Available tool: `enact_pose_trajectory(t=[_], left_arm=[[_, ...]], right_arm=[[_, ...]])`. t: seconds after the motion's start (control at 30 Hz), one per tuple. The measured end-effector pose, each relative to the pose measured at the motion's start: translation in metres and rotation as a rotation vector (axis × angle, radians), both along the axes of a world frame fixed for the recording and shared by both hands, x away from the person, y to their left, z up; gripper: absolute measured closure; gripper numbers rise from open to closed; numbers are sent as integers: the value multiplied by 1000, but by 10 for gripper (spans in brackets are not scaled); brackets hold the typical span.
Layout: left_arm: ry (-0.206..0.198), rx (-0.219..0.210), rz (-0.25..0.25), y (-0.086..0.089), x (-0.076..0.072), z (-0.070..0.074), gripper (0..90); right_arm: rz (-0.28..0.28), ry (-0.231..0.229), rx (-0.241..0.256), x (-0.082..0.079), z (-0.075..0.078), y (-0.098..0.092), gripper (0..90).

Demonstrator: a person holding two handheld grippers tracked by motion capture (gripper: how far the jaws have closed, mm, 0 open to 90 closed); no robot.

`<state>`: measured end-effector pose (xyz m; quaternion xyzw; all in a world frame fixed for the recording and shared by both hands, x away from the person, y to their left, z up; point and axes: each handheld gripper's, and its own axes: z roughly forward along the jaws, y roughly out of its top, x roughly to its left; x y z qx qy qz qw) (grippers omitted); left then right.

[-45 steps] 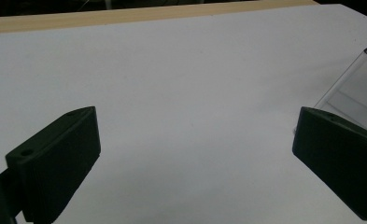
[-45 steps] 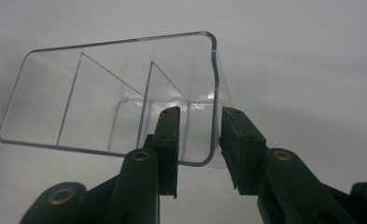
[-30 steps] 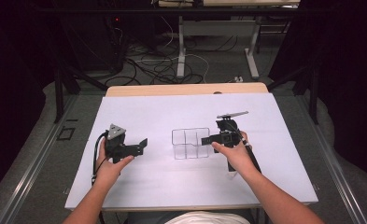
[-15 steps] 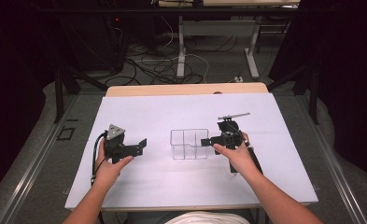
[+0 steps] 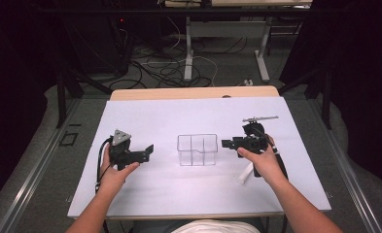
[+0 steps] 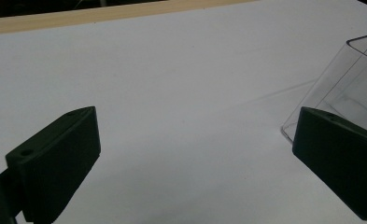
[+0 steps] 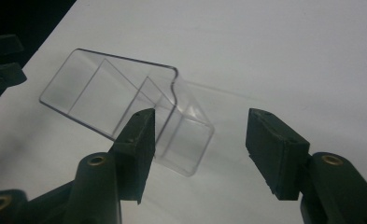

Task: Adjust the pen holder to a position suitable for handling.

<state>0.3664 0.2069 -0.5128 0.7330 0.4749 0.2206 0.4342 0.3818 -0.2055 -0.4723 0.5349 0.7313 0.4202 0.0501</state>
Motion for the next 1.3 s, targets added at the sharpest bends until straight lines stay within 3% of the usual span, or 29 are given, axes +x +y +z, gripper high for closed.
enact_pose_trajectory(t=[0.4, 0.5, 0.53, 0.73, 0.83, 0.97, 1.03, 1.17, 1.23, 1.27, 1.3], left_arm=[[4, 5, -1, -1, 1, 0, 10], [8, -2, 1, -1, 0, 0, 10], [7, -2, 3, -1, 0, -1, 10], [9, -4, 7, 1, 0, 0, 10], [5, 3, 8, 3, 0, 0, 10], [6, -1, 15, 3, 0, -1, 10], [6, -6, 17, 3, 0, -1, 10], [10, -5, 17, 5, 0, -1, 10], [10, 0, 15, 5, 0, -1, 10], [11, 0, 16, 5, 0, -1, 10], [12, 0, 16, 6, 0, -1, 10]], right_arm=[[5, -61, -102, 7, -11, -27, 372], [8, -69, -107, 8, -11, -30, 364], [7, -52, -101, 8, -12, -31, 366], [96, -124, -91, 15, -16, -42, 378], [175, -100, -93, 21, -16, -46, 316], [217, -100, -112, 24, -13, -46, 288], [246, -94, -161, 26, -10, -45, 201], [281, -123, -216, 26, -8, -43, 153], [352, -144, -287, 24, -4, -40, 150], [352, -144, -287, 24, -4, -40, 150], [405, -176, -354, 23, -1, -39, 149]])
